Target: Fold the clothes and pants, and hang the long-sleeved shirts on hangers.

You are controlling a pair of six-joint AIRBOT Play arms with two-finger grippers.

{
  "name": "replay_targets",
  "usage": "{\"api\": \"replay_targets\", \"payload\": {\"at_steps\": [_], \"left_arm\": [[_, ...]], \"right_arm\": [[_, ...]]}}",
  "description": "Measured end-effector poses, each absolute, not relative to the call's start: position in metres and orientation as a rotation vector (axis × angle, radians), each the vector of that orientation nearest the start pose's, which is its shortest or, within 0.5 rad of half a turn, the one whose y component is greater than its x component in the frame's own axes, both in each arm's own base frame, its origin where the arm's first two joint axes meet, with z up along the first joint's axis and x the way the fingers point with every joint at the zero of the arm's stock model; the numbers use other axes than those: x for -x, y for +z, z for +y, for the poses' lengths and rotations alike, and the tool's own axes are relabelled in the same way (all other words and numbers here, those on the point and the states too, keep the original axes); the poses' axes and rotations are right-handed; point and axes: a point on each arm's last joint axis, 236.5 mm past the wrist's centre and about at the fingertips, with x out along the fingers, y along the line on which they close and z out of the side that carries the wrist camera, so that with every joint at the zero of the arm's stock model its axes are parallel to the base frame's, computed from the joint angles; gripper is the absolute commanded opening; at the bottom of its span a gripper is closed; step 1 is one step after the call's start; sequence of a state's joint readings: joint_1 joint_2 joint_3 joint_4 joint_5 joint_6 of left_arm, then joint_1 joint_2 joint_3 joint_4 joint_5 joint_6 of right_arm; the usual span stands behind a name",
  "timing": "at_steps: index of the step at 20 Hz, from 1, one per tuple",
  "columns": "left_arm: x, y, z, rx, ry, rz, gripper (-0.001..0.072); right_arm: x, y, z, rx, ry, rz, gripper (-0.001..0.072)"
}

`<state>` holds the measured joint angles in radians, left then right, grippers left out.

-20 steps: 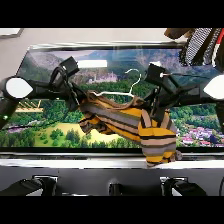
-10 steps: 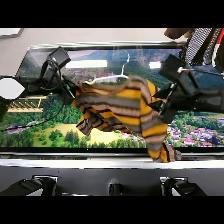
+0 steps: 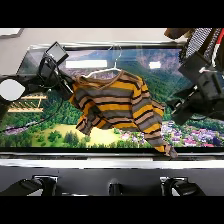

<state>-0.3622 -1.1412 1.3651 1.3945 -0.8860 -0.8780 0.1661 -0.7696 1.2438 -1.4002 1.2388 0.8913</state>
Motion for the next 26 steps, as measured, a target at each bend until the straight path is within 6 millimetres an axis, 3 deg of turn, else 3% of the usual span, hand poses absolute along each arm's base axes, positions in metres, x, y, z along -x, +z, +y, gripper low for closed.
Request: {"api": "replay_targets", "payload": {"at_steps": [3,7,9,10,12,13,15,20,26], "left_arm": [[-0.415,0.202,-0.195,-0.65,-0.648,0.459,0.0024],[-0.408,0.213,-0.207,-0.675,-0.664,0.417,0.0024],[-0.403,0.214,-0.215,-0.684,-0.682,0.405,0.0024],[-0.4,0.215,-0.219,-0.687,-0.691,0.4,0.0024],[-0.395,0.216,-0.227,-0.694,-0.709,0.39,0.0024],[-0.393,0.216,-0.231,-0.696,-0.717,0.386,0.0024],[-0.389,0.217,-0.238,-0.7,-0.734,0.379,0.0024],[-0.381,0.216,-0.25,-0.707,-0.766,0.373,0.0025],[-0.378,0.216,-0.254,-0.711,-0.776,0.37,0.0024]], "right_arm": [[-0.338,0.215,0.082,0.536,0.462,0.597,0.0438],[-0.379,0.212,0.06,0.32,0.394,0.555,0.0436],[-0.381,0.193,0.054,0.352,0.46,0.595,0.0305],[-0.377,0.181,0.054,0.413,0.525,0.621,0.0305],[-0.37,0.164,0.055,0.508,0.629,0.65,0.0358],[-0.369,0.159,0.056,0.535,0.663,0.653,0.0456],[-0.371,0.151,0.057,0.564,0.709,0.651,0.0545],[-0.397,0.137,0.053,0.57,0.71,0.621,0.055],[-0.418,0.121,0.064,0.508,0.753,0.589,0.0546]]}}
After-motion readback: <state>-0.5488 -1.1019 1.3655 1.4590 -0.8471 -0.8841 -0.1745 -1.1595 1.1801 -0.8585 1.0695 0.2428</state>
